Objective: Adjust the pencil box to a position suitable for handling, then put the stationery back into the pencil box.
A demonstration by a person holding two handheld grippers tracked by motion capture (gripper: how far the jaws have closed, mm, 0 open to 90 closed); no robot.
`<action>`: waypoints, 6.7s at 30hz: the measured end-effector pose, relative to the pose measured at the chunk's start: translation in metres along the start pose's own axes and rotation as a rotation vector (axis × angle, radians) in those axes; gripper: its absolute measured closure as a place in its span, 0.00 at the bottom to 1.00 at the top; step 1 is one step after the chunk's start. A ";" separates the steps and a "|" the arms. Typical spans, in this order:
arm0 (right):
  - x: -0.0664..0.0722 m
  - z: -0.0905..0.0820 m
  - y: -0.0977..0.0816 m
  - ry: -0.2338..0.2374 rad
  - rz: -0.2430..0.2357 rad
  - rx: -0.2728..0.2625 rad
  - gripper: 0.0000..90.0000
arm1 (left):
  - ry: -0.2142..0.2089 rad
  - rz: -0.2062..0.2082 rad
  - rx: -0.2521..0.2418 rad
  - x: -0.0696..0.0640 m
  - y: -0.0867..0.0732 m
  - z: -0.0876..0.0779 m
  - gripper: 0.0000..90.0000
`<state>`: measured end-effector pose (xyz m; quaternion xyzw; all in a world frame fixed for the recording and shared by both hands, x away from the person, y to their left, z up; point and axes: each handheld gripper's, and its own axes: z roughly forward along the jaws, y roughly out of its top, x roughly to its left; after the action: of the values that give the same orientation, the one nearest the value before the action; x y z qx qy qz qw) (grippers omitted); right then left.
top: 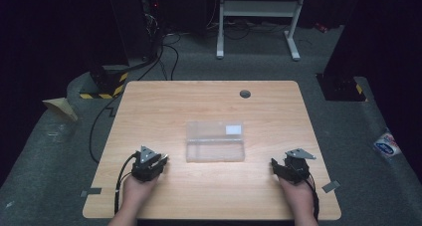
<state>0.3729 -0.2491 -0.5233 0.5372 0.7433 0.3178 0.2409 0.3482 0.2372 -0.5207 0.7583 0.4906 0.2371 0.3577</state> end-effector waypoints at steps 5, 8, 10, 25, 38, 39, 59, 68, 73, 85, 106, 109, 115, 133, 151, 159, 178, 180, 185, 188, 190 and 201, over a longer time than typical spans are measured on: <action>0.000 0.000 0.000 -0.003 -0.002 -0.002 0.39 | -0.015 0.014 -0.021 -0.003 0.001 -0.003 0.76; 0.000 0.000 0.000 -0.003 -0.002 -0.002 0.39 | -0.025 0.008 -0.047 -0.004 0.004 -0.006 0.76; 0.000 0.000 0.000 -0.003 -0.002 -0.002 0.38 | -0.037 -0.001 -0.056 -0.004 0.005 -0.009 0.76; 0.000 0.000 0.000 -0.002 -0.004 -0.003 0.39 | -0.025 0.014 -0.130 -0.009 0.017 -0.021 0.76; 0.000 0.000 0.000 -0.002 -0.005 -0.003 0.39 | -0.029 0.019 -0.159 -0.012 0.023 -0.027 0.75; 0.000 0.000 0.000 -0.002 -0.005 -0.003 0.39 | -0.029 0.022 -0.160 -0.013 0.024 -0.027 0.76; 0.000 -0.002 -0.001 0.007 -0.005 -0.001 0.39 | -0.045 -0.006 -0.137 -0.033 0.040 -0.014 0.75; -0.001 -0.002 -0.002 0.010 -0.008 -0.002 0.39 | -0.041 -0.001 -0.123 -0.039 0.051 -0.013 0.75; -0.001 -0.002 -0.002 0.011 -0.005 0.000 0.39 | -0.064 -0.033 -0.112 -0.042 0.058 -0.010 0.75; -0.001 -0.002 -0.002 0.011 -0.014 -0.002 0.40 | -0.050 -0.027 -0.071 -0.053 0.068 0.006 0.75; -0.001 -0.001 0.000 0.014 -0.018 0.001 0.40 | -0.059 -0.032 -0.035 -0.070 0.070 0.029 0.75; -0.001 -0.001 0.000 0.014 -0.020 0.000 0.40 | -0.052 -0.027 -0.028 -0.073 0.070 0.033 0.75; -0.001 -0.001 0.000 0.014 -0.019 0.000 0.40 | -0.027 -0.037 -0.008 -0.073 0.070 0.039 0.75; -0.001 -0.001 0.000 0.017 -0.020 0.001 0.40 | -0.006 -0.041 0.020 -0.071 0.069 0.050 0.75; -0.001 -0.001 -0.001 0.018 -0.022 -0.001 0.40 | 0.000 -0.060 0.008 -0.068 0.069 0.051 0.68; 0.000 -0.001 -0.001 0.018 -0.019 -0.002 0.40 | -0.021 -0.058 -0.007 -0.066 0.071 0.046 0.62; 0.000 -0.001 -0.001 0.017 -0.019 -0.002 0.40 | -0.047 -0.082 -0.034 -0.028 0.060 0.020 0.51; 0.000 -0.001 -0.001 0.017 -0.019 -0.002 0.40 | -0.044 -0.092 -0.032 -0.020 0.056 0.016 0.51; 0.000 -0.001 -0.001 0.017 -0.019 -0.002 0.40 | -0.025 -0.108 -0.024 0.001 0.041 0.008 0.45; 0.000 -0.001 -0.001 0.017 -0.019 -0.002 0.40 | 0.006 -0.101 -0.006 0.012 0.031 0.004 0.41; 0.000 -0.001 -0.001 0.017 -0.018 -0.002 0.40 | 0.007 -0.097 0.009 0.020 0.023 0.001 0.37; 0.000 -0.001 -0.001 0.018 -0.018 -0.001 0.40 | 0.025 -0.026 0.073 0.050 -0.024 -0.015 0.12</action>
<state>0.3716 -0.2500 -0.5232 0.5276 0.7499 0.3209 0.2375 0.3440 0.2939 -0.5297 0.7614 0.5134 0.2237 0.3266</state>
